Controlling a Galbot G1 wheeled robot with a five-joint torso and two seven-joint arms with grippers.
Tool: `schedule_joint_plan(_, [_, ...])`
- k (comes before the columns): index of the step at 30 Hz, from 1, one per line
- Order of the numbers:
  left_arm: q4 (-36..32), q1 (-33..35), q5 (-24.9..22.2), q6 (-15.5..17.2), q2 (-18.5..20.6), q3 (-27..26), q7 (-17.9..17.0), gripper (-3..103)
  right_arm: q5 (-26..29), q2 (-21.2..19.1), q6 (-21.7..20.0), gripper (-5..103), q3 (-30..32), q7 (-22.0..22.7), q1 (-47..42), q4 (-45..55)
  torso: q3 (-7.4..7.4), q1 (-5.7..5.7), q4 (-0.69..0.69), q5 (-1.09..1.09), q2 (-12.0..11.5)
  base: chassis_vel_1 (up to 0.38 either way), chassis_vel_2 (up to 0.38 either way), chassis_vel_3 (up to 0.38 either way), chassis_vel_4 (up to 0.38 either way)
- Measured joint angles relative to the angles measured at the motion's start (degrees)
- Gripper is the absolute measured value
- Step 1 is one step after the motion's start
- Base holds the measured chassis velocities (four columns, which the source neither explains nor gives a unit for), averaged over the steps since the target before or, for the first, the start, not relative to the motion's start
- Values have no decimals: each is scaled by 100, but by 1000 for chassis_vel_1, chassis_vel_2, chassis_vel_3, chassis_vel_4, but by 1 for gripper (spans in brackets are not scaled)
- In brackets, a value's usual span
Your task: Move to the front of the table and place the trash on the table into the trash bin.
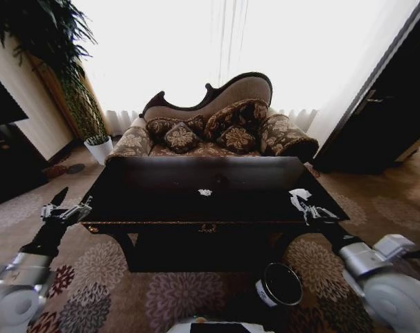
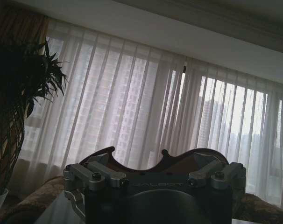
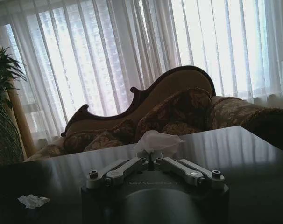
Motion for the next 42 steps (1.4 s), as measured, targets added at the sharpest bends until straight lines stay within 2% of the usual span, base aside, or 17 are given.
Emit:
schedule_joint_plan(4, [65,-56,6,-18,-19,57,11,100,-649,745,590,1,-370,-164,-118,-259,0,-1,-1,2,0,0,0,0,0])
schedule_joint_plan(5, [65,-56,6,-18,-19,57,11,100,-649,745,590,1,-370,-164,-118,-259,0,-1,-1,2,0,0,0,0,0])
schedule_joint_plan(7, [83,-64,6,-23,-21,57,13,100,-864,978,873,1,-493,-252,-142,-448,0,-1,-1,2,0,0,0,0,0])
schedule_joint_plan(9, [108,-80,6,-27,-20,53,14,100,-1115,1191,1373,1,-649,-442,-165,-737,0,0,-1,2,0,0,0,0,0])
schedule_joint_plan(10, [114,-81,9,-28,-26,49,14,100,-1211,1263,1592,1,-742,-532,-174,-874,0,0,-1,2,0,0,0,0,0])
schedule_joint_plan(11, [114,-81,9,-28,-26,49,14,100,-1211,1263,1592,1,-742,-532,-174,-874,0,0,-1,2,0,0,0,0,0])
schedule_joint_plan(14, [119,-50,35,-49,-74,5,20,100,-1505,1403,2166,1,-1071,-804,-176,-1361,0,-1,-1,2,0,0,0,0,0])
schedule_joint_plan(17, [81,4,48,-58,-106,-56,30,100,-1563,1413,2410,1,-1248,-939,-133,-1707,0,-1,-1,2,-1,0,0,0,0])
schedule_joint_plan(23, [2,86,41,-62,-170,-213,31,100,-1619,1296,2503,1,-1400,-1072,-4,-2199,0,0,1,2,0,0,0,0,0])
schedule_joint_plan(27, [-50,131,19,-63,-172,-286,32,100,-1852,1241,2582,1,-1549,-1177,157,-2864,0,0,-1,3,0,0,0,0,0])
schedule_joint_plan(35, [-183,285,-39,-44,-185,-489,30,100,-2222,994,2792,1,-2030,-1322,759,-4619,0,0,-1,4,-1,0,0,0,0])
schedule_joint_plan(42, [-346,466,-62,-24,-234,-635,16,100,-2323,706,2687,1,-2478,-1315,1500,-5925,0,-1,0,4,0,0,0,0,0])
